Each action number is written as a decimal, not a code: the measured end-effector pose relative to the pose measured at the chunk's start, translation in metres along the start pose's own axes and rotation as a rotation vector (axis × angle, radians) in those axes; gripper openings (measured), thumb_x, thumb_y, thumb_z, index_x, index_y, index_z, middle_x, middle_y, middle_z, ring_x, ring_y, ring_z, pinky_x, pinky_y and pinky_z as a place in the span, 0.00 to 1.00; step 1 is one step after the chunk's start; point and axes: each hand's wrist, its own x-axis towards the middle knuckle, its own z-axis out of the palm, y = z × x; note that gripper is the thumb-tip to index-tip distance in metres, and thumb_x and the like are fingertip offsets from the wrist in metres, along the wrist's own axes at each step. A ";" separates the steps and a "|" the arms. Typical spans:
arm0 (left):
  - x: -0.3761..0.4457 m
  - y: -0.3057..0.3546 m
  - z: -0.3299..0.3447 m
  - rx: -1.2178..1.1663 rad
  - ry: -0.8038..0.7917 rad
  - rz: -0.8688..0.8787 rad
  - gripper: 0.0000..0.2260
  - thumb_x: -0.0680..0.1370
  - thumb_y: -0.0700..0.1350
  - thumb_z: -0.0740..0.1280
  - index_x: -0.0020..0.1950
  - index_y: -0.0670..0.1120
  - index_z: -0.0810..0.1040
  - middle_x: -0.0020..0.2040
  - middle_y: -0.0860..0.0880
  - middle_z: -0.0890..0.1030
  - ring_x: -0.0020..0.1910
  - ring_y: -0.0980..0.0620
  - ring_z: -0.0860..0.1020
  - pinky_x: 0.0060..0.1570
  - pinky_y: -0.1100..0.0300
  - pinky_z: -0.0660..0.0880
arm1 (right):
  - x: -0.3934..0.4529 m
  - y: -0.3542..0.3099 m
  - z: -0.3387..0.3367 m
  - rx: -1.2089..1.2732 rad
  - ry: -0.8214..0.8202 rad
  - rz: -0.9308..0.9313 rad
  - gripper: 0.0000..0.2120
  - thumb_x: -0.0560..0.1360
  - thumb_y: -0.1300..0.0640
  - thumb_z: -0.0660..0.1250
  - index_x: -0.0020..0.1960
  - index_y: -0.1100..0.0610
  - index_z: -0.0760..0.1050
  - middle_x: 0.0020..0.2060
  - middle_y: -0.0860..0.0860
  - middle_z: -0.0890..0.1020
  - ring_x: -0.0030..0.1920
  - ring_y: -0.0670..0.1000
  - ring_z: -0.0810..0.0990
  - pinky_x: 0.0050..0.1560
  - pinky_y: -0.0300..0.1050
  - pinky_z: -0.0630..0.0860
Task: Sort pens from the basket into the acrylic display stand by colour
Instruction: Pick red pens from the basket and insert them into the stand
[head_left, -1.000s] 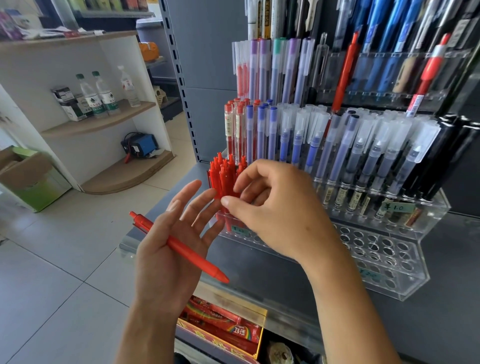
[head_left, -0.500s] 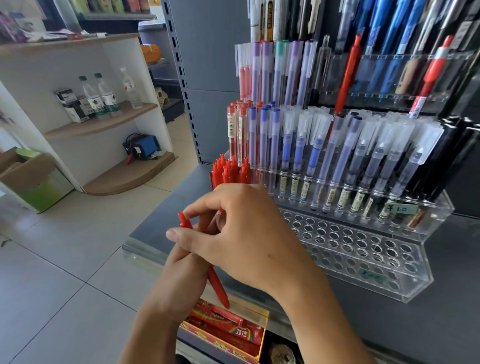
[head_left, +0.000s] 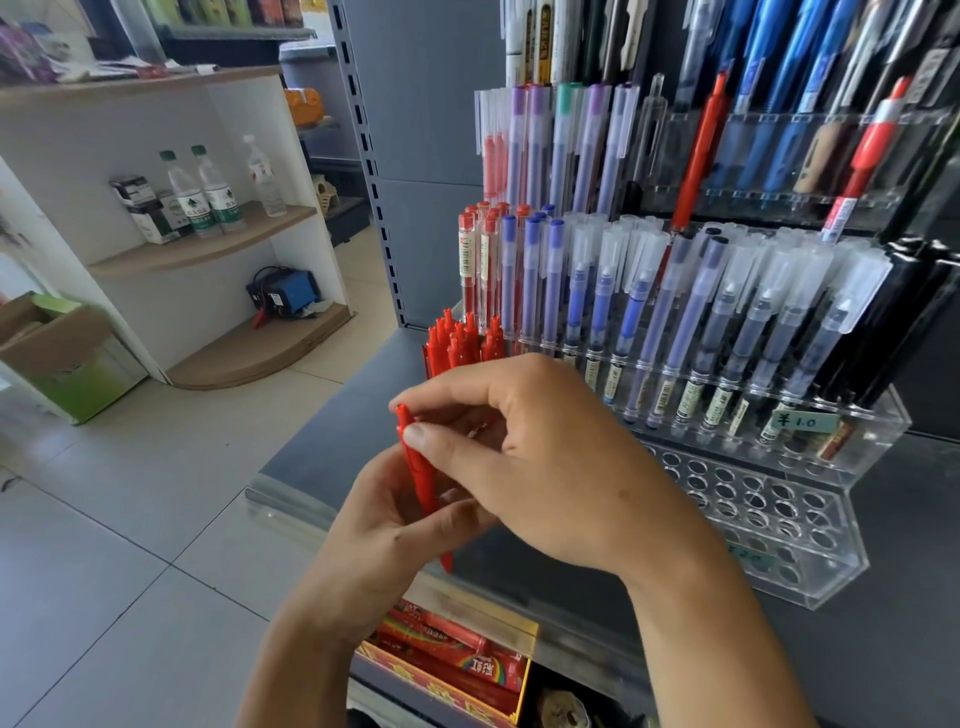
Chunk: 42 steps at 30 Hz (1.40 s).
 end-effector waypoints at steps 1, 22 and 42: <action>0.001 -0.001 -0.001 0.002 0.017 0.017 0.30 0.58 0.67 0.80 0.53 0.51 0.84 0.51 0.42 0.85 0.53 0.42 0.83 0.57 0.46 0.79 | 0.000 0.001 -0.003 0.029 0.018 -0.020 0.13 0.79 0.50 0.70 0.63 0.47 0.82 0.54 0.40 0.85 0.54 0.38 0.82 0.57 0.34 0.79; 0.008 -0.014 -0.019 -0.235 0.370 0.036 0.29 0.77 0.64 0.52 0.48 0.42 0.82 0.47 0.41 0.84 0.47 0.46 0.81 0.52 0.49 0.73 | 0.006 0.030 -0.023 0.060 0.595 -0.215 0.10 0.79 0.57 0.73 0.60 0.56 0.84 0.46 0.42 0.86 0.42 0.43 0.86 0.43 0.40 0.83; 0.002 -0.018 -0.016 -0.174 0.347 0.074 0.28 0.79 0.62 0.52 0.51 0.40 0.81 0.47 0.43 0.85 0.48 0.46 0.81 0.53 0.50 0.74 | 0.007 0.038 0.013 -0.270 0.435 0.047 0.29 0.74 0.54 0.76 0.72 0.46 0.68 0.60 0.46 0.77 0.53 0.48 0.82 0.54 0.51 0.83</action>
